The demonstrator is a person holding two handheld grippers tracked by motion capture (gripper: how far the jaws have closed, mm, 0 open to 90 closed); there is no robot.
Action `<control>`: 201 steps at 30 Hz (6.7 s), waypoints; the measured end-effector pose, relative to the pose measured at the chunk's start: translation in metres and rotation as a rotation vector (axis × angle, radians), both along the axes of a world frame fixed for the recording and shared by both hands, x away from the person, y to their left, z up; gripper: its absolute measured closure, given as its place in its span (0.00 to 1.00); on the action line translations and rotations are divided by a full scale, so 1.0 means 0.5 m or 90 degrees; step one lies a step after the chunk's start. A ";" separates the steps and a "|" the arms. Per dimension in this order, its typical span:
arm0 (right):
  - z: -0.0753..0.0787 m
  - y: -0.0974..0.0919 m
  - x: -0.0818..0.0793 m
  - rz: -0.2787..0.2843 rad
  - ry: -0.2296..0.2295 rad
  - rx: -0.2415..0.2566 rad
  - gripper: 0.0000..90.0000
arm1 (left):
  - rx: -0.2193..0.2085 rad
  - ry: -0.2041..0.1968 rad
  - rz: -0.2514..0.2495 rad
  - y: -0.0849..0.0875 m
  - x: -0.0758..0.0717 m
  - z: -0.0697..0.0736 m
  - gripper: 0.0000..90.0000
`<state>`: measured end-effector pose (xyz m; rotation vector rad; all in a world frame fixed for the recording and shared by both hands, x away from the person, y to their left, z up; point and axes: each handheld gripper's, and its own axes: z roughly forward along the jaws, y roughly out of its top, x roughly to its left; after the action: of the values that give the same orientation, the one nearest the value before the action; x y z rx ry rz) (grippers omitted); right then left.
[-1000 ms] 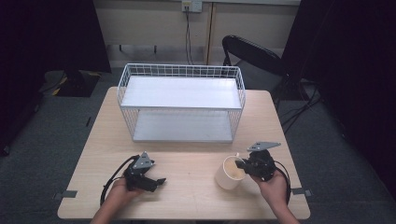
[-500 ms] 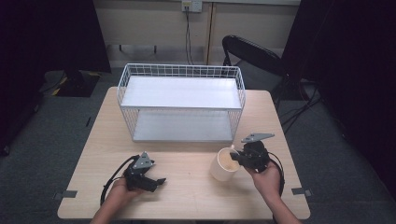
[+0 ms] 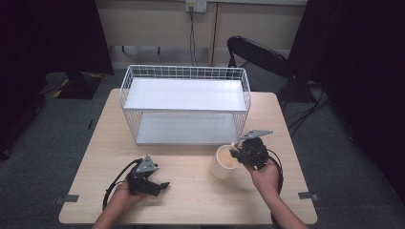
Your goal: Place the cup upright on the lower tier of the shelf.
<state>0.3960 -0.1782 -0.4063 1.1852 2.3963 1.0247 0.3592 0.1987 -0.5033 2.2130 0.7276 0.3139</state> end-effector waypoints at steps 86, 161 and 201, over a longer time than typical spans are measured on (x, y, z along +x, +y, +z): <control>-0.036 0.140 0.094 -0.144 -0.150 -0.022 0.92 | 0.000 0.000 0.000 0.000 0.000 0.000 0.15; -0.022 0.110 0.076 -0.105 -0.136 0.122 0.18 | 0.000 0.000 0.000 0.000 0.000 0.000 0.15; -0.075 0.160 0.090 -0.087 -0.119 0.027 0.35 | 0.000 0.000 0.000 0.000 0.000 0.000 0.15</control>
<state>0.4408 -0.0981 -0.4440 1.1919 2.1318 1.0953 0.3591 0.1986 -0.5033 2.2130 0.7278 0.3136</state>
